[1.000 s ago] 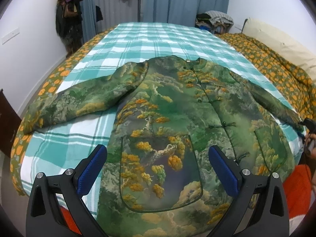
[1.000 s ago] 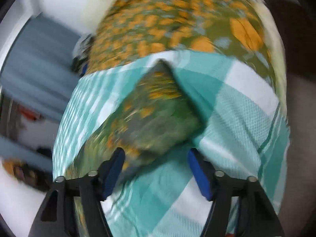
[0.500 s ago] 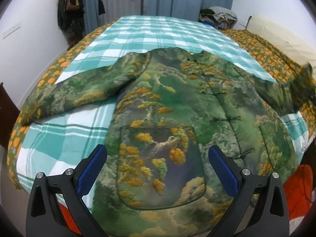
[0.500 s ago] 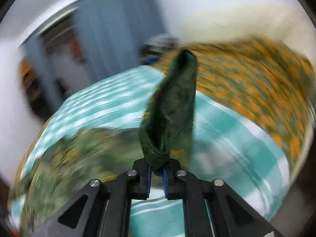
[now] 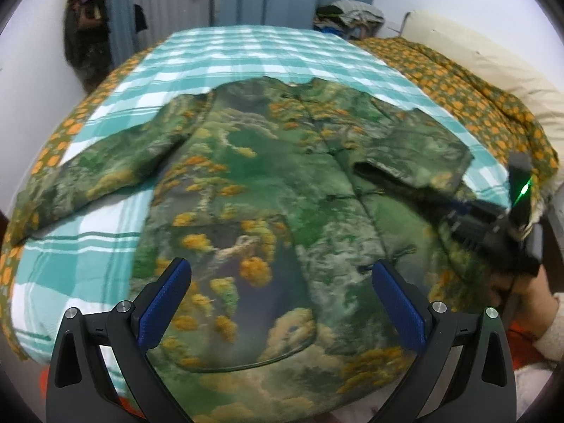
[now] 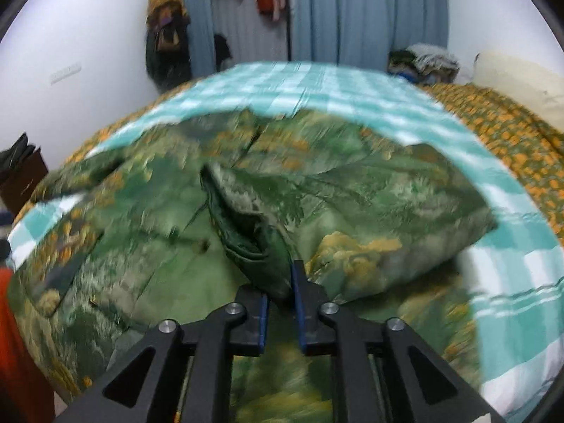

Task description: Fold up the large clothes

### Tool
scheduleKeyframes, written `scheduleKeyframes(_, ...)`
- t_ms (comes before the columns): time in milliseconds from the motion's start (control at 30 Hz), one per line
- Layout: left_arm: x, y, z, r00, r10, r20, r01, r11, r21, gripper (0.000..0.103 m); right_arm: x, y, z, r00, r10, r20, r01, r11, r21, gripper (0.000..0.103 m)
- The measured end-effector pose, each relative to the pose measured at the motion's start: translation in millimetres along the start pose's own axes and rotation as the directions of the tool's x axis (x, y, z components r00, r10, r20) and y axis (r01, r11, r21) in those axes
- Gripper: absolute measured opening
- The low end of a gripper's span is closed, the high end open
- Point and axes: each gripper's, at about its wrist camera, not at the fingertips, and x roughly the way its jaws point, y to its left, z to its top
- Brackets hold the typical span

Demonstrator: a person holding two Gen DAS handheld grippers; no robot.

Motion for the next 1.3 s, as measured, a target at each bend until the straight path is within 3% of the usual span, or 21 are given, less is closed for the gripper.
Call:
scheduleKeyframes(33,4,-5,4,1.000,-0.030,-0.008,0.030,1.000,0.001,0.102,0,3,-5,1.000,0.010,-0.022,-0.010,1.000,-0.019,0.043)
scheduleKeyframes(67,7,-8,8,0.998,-0.061,-0.016,0.060,0.998,-0.003,0.102,-4,6,-8,0.999,0.025,-0.030,-0.026,0.999,-0.031,0.061)
scheduleKeyframes(200,25,-28,27,0.972,-0.225,-0.060,0.223,0.974,-0.041,0.102,-46,7,-23,0.998,0.063,0.000,-0.063,0.996,-0.065,0.065)
scheduleKeyframes(267,42,-47,39,0.931,-0.352,-0.100,0.347,0.936,-0.066,0.102,-67,4,-34,0.999,0.043,0.033,-0.041,0.997,-0.070,0.065)
scheduleKeyframes(367,72,-78,53,0.877,-0.456,-0.155,0.450,0.890,-0.075,0.101,-88,-6,-52,0.998,0.004,0.058,-0.002,1.000,-0.026,0.067)
scheduleKeyframes(433,105,-99,62,0.853,-0.480,-0.205,0.469,0.877,-0.103,0.099,-95,-13,-61,0.998,0.001,0.059,-0.002,1.000,0.023,0.067)
scheduleKeyframes(567,168,-119,67,0.821,-0.472,-0.321,0.414,0.880,-0.235,0.074,-98,-21,-64,0.997,0.016,0.072,-0.021,0.996,0.081,0.067)
scheduleKeyframes(600,175,-121,67,0.822,-0.466,-0.328,0.404,0.883,-0.241,0.071,-101,-22,-64,0.996,0.019,0.083,-0.026,0.996,0.083,0.067)
scheduleKeyframes(700,179,-132,71,0.855,-0.409,-0.318,0.358,0.910,-0.209,0.042,-107,-21,-64,0.993,0.029,0.112,-0.037,0.997,0.071,0.067)
scheduleKeyframes(733,178,-133,72,0.860,-0.401,-0.315,0.352,0.914,-0.201,0.022,-107,-21,-64,0.993,0.030,0.114,-0.038,0.997,0.069,0.067)
scheduleKeyframes(767,177,-135,74,0.861,-0.398,-0.315,0.351,0.915,-0.198,0.013,-105,-22,-64,0.993,0.032,0.116,-0.040,0.997,0.070,0.067)
scheduleKeyframes(900,156,-136,91,0.880,-0.375,-0.292,0.350,0.927,-0.135,0.008,-101,-33,-64,0.993,0.032,0.111,-0.046,0.991,0.127,0.067)
scheduleKeyframes(1033,140,-116,133,0.919,-0.327,-0.220,0.327,0.944,-0.042,0.008,-101,-52,-63,0.992,0.030,0.122,-0.054,0.978,0.201,0.067)
scheduleKeyframes(1133,144,-84,163,0.950,-0.258,-0.174,0.258,0.966,-0.024,0.008,-96,-67,-56,0.994,0.015,0.110,-0.039,0.975,0.217,0.067)
scheduleKeyframes(1300,179,-34,188,0.970,-0.178,-0.168,0.173,0.984,-0.045,0.008,-74,-95,-16,0.997,0.000,0.079,-0.016,0.979,0.203,0.067)
